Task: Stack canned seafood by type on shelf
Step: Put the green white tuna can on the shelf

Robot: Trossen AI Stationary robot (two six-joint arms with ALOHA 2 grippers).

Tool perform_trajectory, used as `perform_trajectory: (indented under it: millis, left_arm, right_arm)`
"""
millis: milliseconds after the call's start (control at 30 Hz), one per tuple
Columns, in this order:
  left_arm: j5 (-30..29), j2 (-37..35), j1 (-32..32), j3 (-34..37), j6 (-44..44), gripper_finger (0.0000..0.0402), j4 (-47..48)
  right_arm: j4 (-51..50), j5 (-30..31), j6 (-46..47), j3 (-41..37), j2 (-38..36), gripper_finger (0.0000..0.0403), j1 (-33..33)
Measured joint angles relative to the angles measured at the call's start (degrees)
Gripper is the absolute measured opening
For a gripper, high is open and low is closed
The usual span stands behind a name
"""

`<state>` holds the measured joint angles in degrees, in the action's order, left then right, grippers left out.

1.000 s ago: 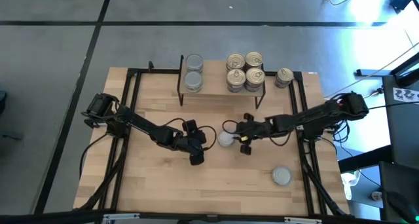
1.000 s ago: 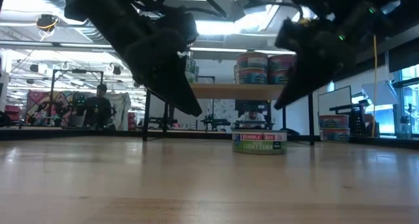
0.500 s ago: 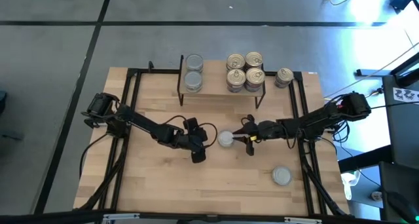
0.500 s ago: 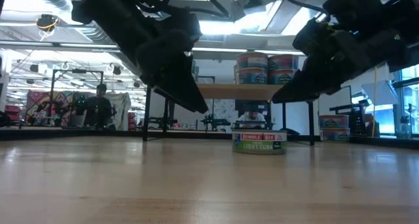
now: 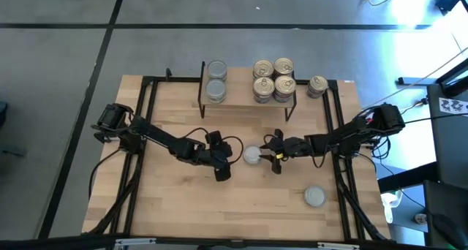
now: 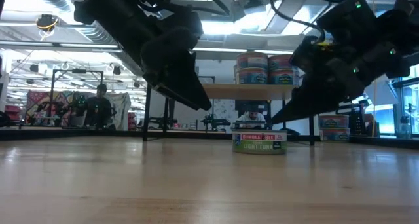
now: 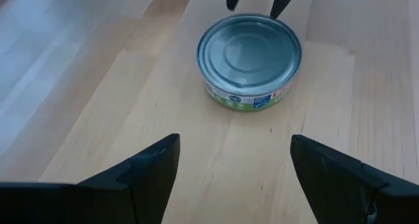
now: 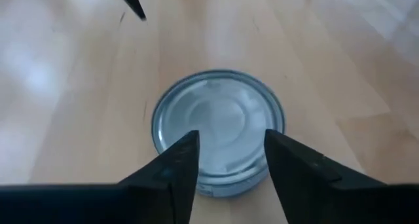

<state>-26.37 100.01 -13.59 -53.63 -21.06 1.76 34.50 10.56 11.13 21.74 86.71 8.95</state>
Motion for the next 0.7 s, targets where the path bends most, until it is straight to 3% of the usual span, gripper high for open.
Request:
perform_trajectory:
  millis: [300,700]
  left_arm:
    - [0.0,0.0,0.0,0.0,0.0,0.0288,0.0]
    - [0.0,0.0,0.0,0.0,2.0,0.0288,-1.5]
  right_arm:
    - [-0.8,-0.6,-1.2,0.1,2.1,0.0131,0.0]
    - [-2.8,0.4,-2.7,0.2,2.1,0.0127,0.1]
